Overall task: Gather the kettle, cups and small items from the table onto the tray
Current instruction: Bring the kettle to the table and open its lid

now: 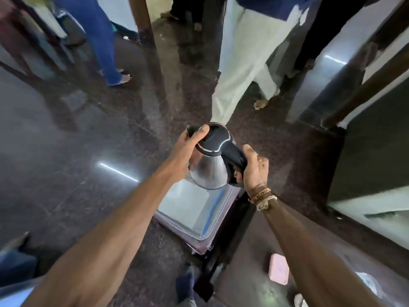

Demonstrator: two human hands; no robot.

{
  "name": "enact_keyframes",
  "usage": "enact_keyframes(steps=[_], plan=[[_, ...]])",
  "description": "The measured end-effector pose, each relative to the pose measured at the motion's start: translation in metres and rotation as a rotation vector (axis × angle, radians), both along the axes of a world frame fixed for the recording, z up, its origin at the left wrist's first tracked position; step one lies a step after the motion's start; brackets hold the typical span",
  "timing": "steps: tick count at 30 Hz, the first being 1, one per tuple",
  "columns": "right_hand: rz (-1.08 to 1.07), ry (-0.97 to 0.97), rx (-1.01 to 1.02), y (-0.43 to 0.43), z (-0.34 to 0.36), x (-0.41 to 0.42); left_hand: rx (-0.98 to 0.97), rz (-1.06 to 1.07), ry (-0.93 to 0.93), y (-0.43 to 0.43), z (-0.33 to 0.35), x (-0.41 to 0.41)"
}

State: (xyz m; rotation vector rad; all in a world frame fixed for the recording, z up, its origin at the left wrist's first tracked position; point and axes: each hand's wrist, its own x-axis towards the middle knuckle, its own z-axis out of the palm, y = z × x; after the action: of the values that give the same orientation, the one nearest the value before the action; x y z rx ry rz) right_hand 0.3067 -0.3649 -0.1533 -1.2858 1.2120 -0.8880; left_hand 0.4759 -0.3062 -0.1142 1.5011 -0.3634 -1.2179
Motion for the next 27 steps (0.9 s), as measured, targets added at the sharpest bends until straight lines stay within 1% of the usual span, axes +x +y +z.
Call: enact_keyframes(steps=[4,10,17,21,25,27], plan=[[-0.071,0.045,-0.006,-0.026,-0.034,0.015,-0.011,0.053,-0.006,-0.019,-0.029,0.011],[-0.079,0.163,0.057,-0.046,-0.077,0.025,-0.05,0.137,0.012,-0.034,-0.071,0.015],[-0.085,0.241,0.035,-0.057,-0.096,0.024,-0.06,0.176,-0.047,-0.042,-0.105,0.018],[-0.037,0.291,0.033,-0.059,-0.107,0.02,-0.027,0.166,-0.042,-0.04,-0.118,0.016],[-0.011,0.249,0.054,-0.053,-0.118,0.018,0.004,0.203,-0.006,-0.038,-0.127,0.015],[0.02,0.28,0.04,-0.051,-0.123,0.017,-0.004,0.205,0.008,-0.037,-0.132,0.015]])
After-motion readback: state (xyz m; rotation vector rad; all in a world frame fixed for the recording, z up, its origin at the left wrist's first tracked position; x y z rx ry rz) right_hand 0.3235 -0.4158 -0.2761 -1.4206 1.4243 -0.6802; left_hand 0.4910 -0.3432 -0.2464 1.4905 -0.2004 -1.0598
